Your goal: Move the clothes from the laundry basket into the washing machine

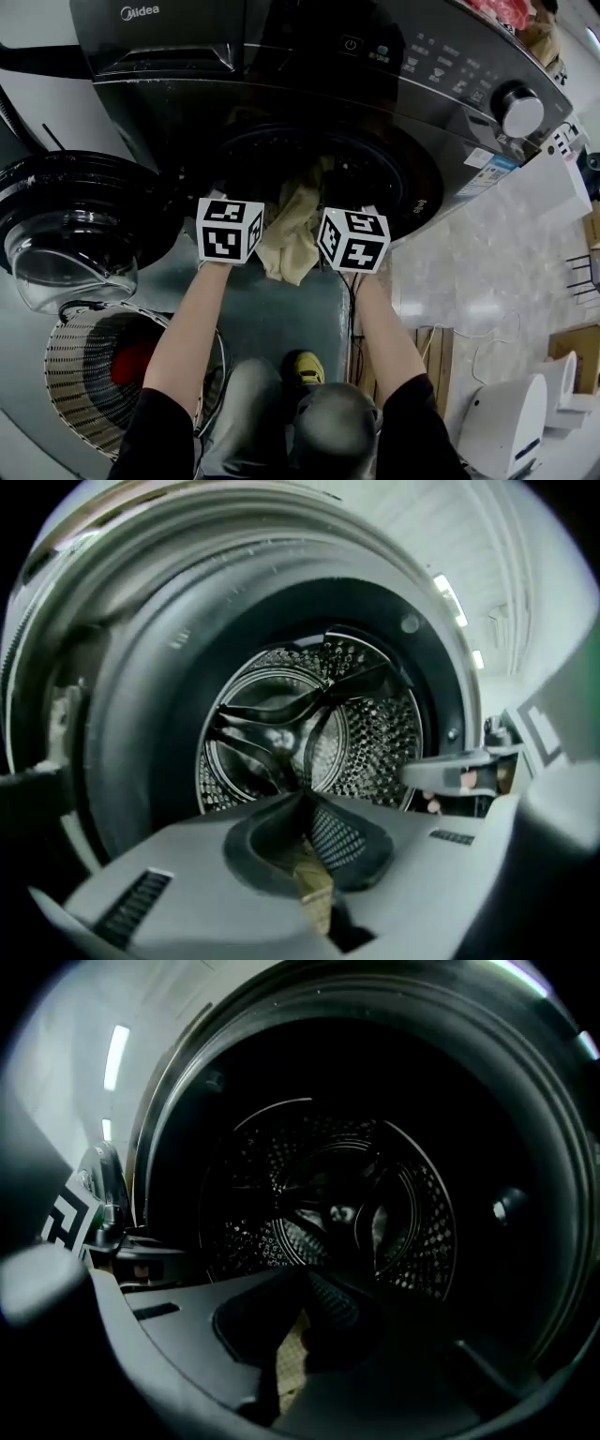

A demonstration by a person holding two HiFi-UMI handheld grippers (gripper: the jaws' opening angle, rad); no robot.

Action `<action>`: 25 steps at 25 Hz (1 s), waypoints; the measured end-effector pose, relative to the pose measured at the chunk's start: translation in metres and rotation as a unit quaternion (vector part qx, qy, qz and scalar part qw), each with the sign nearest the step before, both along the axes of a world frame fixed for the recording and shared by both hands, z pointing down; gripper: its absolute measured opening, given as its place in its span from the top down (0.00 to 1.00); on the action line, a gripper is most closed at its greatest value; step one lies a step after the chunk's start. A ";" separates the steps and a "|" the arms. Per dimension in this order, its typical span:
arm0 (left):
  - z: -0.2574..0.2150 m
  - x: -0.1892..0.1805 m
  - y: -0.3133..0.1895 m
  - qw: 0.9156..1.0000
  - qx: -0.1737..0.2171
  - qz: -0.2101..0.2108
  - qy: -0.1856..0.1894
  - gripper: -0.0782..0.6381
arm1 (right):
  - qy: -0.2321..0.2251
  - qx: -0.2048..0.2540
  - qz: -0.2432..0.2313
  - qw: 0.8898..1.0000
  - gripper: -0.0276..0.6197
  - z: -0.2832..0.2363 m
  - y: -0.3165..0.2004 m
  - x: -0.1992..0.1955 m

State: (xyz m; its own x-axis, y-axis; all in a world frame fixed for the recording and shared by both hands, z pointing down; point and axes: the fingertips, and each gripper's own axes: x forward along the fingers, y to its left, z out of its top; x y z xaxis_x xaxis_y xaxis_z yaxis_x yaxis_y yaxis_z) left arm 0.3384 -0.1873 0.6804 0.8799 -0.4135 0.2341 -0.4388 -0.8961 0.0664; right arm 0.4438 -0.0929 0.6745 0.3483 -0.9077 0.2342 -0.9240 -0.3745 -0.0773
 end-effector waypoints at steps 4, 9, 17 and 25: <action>0.000 -0.009 0.000 1.000 0.004 -0.001 0.002 0.88 | -0.003 0.013 0.000 1.000 0.95 -0.004 0.001 -0.005; -0.009 -0.012 0.006 1.000 0.009 -0.004 0.010 0.88 | -0.003 0.031 -0.017 0.999 0.95 -0.012 0.003 -0.015; -0.030 -0.013 0.022 1.000 -0.020 -0.011 0.012 0.88 | 0.028 0.033 -0.050 0.998 0.95 -0.037 0.014 -0.025; -0.074 -0.030 0.041 1.000 -0.014 -0.016 -0.007 0.88 | -0.003 0.026 -0.081 0.996 0.95 -0.076 0.030 -0.051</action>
